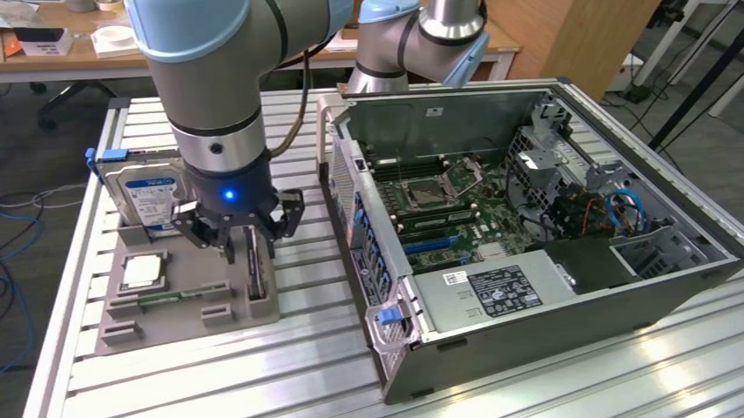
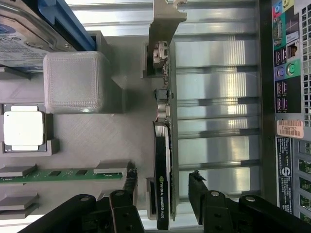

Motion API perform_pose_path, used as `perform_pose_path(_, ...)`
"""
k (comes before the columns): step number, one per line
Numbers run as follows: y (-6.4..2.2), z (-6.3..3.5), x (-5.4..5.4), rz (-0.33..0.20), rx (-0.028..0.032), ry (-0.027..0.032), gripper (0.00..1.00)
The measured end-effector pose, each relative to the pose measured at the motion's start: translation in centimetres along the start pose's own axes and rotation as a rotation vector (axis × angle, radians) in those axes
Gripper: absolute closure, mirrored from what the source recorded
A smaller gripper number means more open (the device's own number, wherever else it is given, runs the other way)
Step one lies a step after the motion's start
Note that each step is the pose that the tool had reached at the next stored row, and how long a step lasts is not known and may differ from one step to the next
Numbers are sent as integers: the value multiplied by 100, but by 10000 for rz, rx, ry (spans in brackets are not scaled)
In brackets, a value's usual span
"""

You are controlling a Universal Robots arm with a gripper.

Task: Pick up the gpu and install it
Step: 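Pick up the gpu and move the gpu toward the slot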

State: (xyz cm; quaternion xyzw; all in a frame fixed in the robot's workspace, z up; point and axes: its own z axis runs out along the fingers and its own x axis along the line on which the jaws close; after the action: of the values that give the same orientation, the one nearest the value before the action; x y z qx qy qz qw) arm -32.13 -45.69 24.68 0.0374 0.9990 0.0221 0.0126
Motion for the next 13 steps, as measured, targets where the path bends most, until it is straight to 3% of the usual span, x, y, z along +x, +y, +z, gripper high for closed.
perform_pose_path(13, 93, 49, 8, 0, -4, -1, 45)
